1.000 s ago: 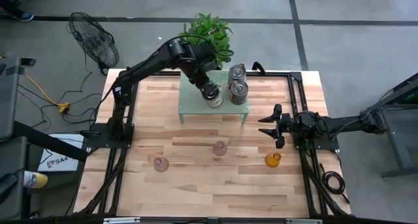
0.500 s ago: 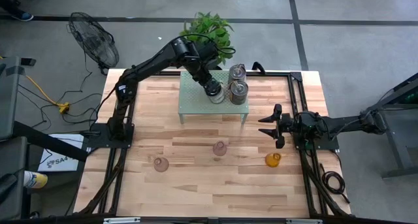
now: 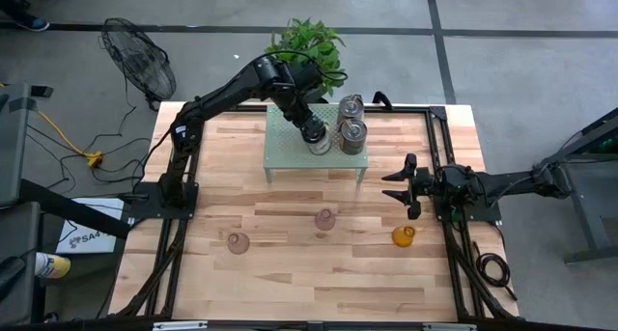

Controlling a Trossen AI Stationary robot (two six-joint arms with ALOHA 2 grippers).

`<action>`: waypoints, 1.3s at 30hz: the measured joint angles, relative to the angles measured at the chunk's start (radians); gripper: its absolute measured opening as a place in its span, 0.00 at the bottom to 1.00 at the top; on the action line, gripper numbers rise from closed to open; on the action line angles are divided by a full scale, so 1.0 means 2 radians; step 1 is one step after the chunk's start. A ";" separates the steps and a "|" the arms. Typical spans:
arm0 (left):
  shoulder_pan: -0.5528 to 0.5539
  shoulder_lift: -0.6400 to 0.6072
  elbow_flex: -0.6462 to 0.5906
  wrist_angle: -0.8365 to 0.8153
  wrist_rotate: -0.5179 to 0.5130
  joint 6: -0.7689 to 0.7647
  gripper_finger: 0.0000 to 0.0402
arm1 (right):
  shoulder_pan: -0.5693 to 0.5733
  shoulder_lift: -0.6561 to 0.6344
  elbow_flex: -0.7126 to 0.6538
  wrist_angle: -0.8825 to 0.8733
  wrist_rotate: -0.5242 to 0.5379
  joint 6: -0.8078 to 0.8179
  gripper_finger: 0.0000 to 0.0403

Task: Pick & Place candle stick holders
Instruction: Put the scented candle on the shelf

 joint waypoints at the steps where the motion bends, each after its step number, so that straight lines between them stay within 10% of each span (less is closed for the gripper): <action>1: 0.000 0.000 0.000 0.000 0.000 0.000 0.00 | 0.000 0.000 0.000 0.000 0.000 0.000 0.46; 22: -0.007 0.000 0.000 0.000 -0.024 -0.004 0.26 | 0.000 0.000 0.000 0.000 0.000 0.000 0.46; 39: -0.059 -0.063 0.000 -0.010 -0.093 -0.015 0.27 | 0.000 0.000 0.000 0.000 0.000 0.000 0.46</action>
